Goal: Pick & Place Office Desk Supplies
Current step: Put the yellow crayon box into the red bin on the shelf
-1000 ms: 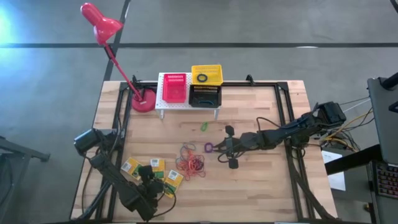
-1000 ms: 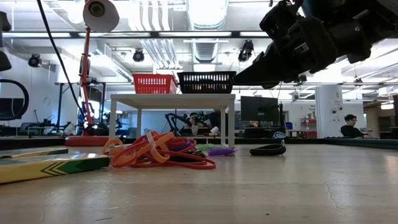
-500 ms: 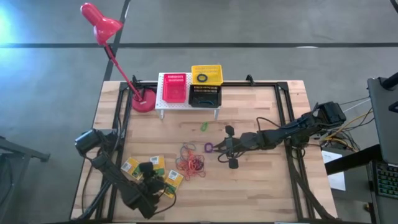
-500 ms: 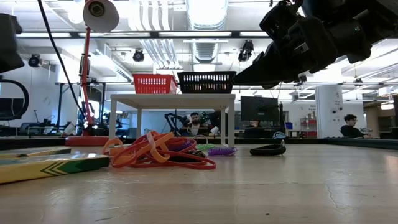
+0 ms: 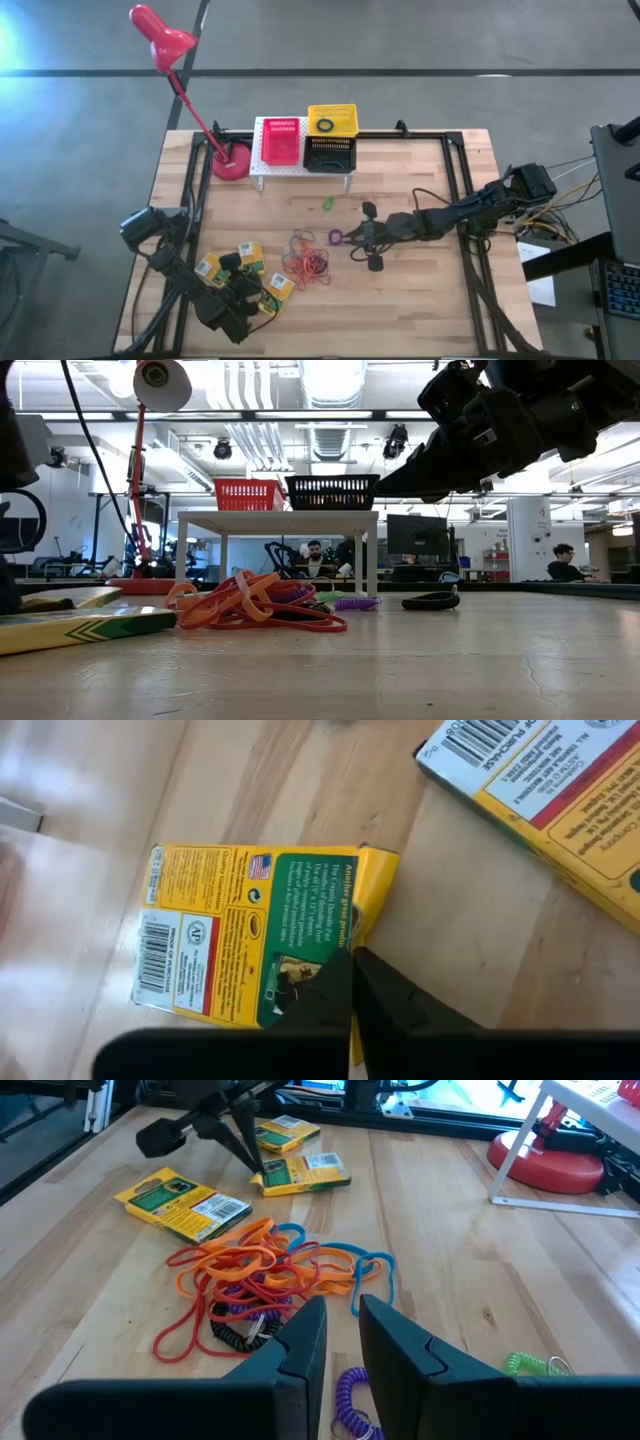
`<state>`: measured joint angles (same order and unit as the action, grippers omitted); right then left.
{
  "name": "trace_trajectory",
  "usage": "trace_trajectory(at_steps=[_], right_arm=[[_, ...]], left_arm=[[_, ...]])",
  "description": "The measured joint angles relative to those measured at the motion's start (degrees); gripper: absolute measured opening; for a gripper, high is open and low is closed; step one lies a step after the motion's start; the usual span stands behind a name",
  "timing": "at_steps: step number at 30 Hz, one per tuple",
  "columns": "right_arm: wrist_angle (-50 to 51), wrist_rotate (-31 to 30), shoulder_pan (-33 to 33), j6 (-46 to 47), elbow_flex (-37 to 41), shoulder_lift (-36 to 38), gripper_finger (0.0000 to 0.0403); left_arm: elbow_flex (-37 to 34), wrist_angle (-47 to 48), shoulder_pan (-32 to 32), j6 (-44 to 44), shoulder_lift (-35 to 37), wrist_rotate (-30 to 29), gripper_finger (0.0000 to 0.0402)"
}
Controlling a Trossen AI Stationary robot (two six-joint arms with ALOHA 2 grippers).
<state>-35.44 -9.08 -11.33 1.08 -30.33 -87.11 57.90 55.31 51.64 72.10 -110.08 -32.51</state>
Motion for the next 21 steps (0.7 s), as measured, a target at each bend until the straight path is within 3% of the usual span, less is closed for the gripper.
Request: trace_trajectory(at_steps=[11, 21], right_arm=[[0.0, 0.2, 0.0, 1.6, -0.9, 0.0, 0.0064], [-0.1, 7.3, 0.0, -4.0, -5.9, -1.6, 0.0113]], left_arm=[[5.0, 2.3, -1.3, -0.2, 2.2, 1.3, 0.0002], [5.9, -3.0, -6.6, -6.8, 16.1, 0.7, 0.0001]])
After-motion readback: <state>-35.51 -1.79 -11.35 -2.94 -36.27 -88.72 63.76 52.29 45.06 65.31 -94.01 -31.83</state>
